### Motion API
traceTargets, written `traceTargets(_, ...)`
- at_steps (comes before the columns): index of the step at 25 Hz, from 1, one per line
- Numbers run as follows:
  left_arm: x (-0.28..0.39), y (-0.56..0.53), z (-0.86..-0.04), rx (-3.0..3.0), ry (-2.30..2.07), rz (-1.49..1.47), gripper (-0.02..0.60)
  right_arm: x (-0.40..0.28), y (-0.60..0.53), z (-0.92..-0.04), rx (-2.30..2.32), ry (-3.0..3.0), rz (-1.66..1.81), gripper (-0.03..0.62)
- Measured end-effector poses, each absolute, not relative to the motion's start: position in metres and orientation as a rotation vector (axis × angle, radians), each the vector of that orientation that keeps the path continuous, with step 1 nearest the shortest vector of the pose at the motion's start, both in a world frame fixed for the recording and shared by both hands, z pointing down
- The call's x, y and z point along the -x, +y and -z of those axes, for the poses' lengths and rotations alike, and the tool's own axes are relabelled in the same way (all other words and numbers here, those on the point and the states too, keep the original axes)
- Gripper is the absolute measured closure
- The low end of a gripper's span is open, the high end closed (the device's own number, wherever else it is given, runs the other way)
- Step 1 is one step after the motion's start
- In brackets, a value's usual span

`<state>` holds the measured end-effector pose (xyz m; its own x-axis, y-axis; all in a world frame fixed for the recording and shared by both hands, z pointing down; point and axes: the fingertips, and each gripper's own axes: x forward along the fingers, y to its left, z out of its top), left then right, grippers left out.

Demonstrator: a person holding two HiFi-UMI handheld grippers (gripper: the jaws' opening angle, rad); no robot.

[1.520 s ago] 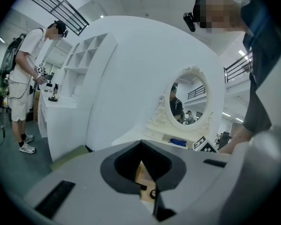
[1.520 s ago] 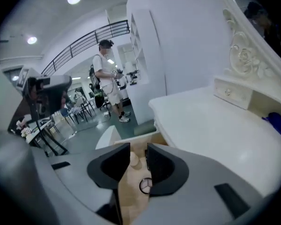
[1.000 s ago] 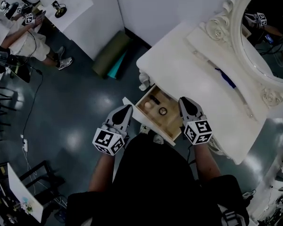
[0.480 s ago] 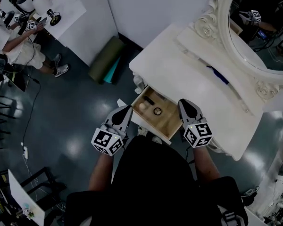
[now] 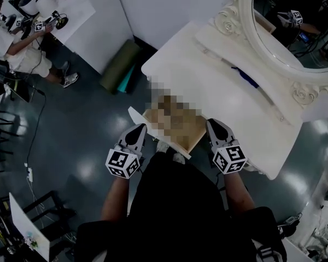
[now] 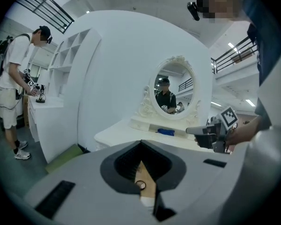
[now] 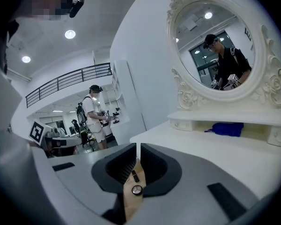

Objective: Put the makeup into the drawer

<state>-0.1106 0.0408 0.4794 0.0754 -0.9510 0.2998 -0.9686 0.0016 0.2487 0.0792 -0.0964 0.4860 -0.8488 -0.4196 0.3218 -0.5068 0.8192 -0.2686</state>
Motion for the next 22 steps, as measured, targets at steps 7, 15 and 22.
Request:
traceTargets(7,0.087,0.065,-0.525,-1.857,-1.903,-0.109,0.561,-0.115,-0.084,-0.506,-0.692,-2.717,-0.549,0.549)
traceTargets(15,0.071,0.085,-0.584,-1.815,-1.821,-0.321,0.56,-0.135,-0.069,-0.516,-0.67,-2.686,-0.547,0.549)
traceTargets(22,0.066,0.089,-0.636,-1.747,-1.738,-0.444,0.56,-0.157,-0.071,-0.518,-0.736,-2.65,-0.542,0.549)
